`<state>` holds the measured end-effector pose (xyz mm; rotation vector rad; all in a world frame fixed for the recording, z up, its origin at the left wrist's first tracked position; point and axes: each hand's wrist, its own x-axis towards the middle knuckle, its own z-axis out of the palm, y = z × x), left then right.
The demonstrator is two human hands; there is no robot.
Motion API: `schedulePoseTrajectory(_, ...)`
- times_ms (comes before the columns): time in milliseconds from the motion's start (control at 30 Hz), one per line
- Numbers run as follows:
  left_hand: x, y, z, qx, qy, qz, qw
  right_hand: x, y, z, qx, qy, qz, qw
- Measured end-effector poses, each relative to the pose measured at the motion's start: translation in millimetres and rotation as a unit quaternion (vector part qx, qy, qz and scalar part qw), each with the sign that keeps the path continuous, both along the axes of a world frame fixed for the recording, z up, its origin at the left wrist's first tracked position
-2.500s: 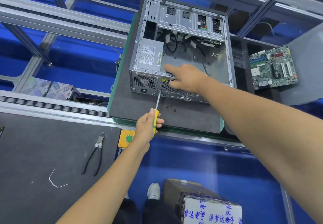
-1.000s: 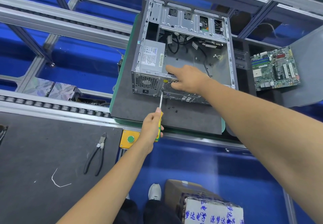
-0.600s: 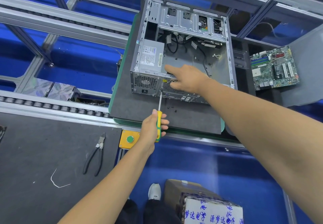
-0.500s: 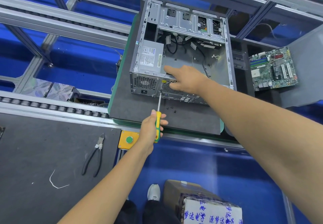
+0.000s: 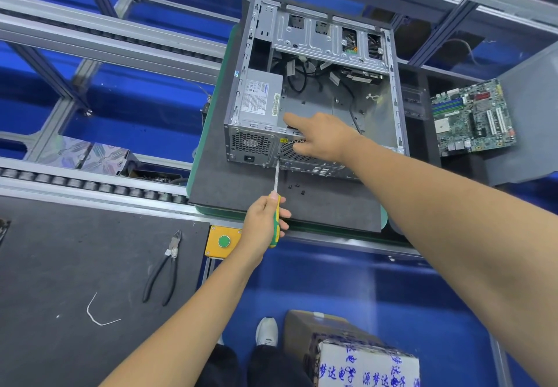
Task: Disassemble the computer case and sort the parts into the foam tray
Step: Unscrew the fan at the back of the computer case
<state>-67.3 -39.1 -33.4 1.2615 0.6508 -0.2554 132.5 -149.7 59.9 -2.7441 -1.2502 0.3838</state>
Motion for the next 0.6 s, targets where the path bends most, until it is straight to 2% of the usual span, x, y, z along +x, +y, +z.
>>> schedulePoseTrajectory(133,-0.1,-1.7,1.0,0.039,-0.005,-0.004,0.999,0.2,0.8,0.8,-0.004,-0.001,-0.001,1.0)
schedulePoseTrajectory(600,-3.4,-0.4,-3.8,0.006,-0.014,0.006,1.0,0.9,1.6,-0.5,-0.011,-0.005,0.004,1.0)
